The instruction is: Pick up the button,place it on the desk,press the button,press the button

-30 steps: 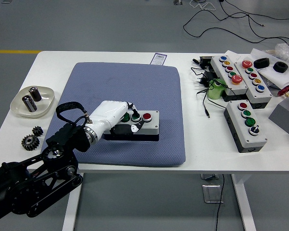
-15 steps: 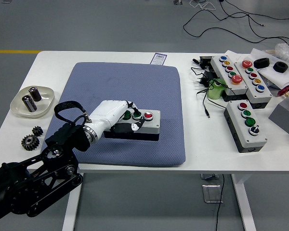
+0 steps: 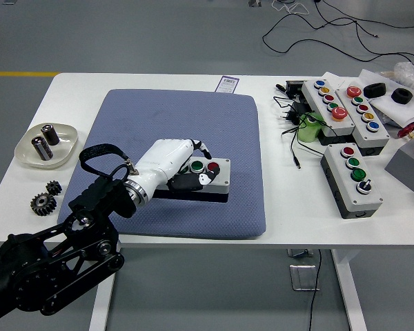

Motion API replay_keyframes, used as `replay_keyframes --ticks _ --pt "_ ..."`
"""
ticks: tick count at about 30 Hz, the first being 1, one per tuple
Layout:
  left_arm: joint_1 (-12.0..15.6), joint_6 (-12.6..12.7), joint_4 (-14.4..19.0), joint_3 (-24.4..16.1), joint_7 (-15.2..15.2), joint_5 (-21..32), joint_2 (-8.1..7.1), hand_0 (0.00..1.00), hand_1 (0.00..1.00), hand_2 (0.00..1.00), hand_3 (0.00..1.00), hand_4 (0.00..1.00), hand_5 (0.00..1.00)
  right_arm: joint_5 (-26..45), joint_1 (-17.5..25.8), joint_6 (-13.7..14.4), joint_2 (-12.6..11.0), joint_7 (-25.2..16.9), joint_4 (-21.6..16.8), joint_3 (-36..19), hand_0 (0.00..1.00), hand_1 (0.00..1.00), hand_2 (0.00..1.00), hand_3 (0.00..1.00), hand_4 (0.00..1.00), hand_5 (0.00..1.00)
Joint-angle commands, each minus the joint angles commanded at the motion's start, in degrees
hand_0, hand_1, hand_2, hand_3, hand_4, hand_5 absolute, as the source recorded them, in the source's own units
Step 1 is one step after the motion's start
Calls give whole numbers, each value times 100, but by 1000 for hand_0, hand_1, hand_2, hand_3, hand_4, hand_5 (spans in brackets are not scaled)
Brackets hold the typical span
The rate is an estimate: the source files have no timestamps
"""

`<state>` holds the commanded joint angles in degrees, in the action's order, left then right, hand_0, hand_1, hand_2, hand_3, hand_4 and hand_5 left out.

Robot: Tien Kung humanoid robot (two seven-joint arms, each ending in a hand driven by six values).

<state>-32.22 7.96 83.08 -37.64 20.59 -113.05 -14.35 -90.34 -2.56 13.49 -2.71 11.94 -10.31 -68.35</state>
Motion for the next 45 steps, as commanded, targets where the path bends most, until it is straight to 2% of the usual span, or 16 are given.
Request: replay_keyframes --ticks 9,14,15,19,22,28,31,36,41,45 --pt "-78 -24 -209 44 10 17 147 2 2 2 619 651 780 50 -30 6 -2 -7 0 47 673 658 674 624 310 173" --pt "-95 -44 -215 130 18 28 166 2 2 2 619 651 780 40 -40 6 -5 -8 0 33 673 658 674 624 310 173" --pt "-102 -51 -228 146 21 27 171 2 2 2 619 650 805 33 -42 5 -5 -7 0 28 673 658 674 624 310 173" --pt "-144 -99 -369 173 43 34 210 2 2 2 619 650 805 19 -47 5 -5 -7 0 19 673 658 674 624 310 173" --pt "-155 -204 -467 155 78 18 219 2 2 2 619 652 808 30 -51 9 -8 -11 0 26 673 658 674 624 310 173" --pt "-145 -589 -457 166 144 -18 204 2 2 2 619 652 806 35 -53 12 -12 -14 0 28 673 658 674 624 310 173" --pt "-147 -688 -457 171 166 -24 204 2 2 2 619 652 806 22 -54 9 -10 -11 0 19 673 658 674 624 310 173" --pt "-120 -462 -381 53 144 -47 187 2 2 2 621 653 808 19 -59 8 -8 -7 0 15 673 658 674 624 310 173" --pt "-42 -32 -160 -334 67 -37 166 2 2 2 639 652 826 20 -59 8 -7 -9 0 9 673 658 674 624 310 173" --pt "38 469 -57 -787 -23 195 172 2 2 2 639 652 826 25 -58 10 -5 -11 0 7 673 658 674 624 310 173"
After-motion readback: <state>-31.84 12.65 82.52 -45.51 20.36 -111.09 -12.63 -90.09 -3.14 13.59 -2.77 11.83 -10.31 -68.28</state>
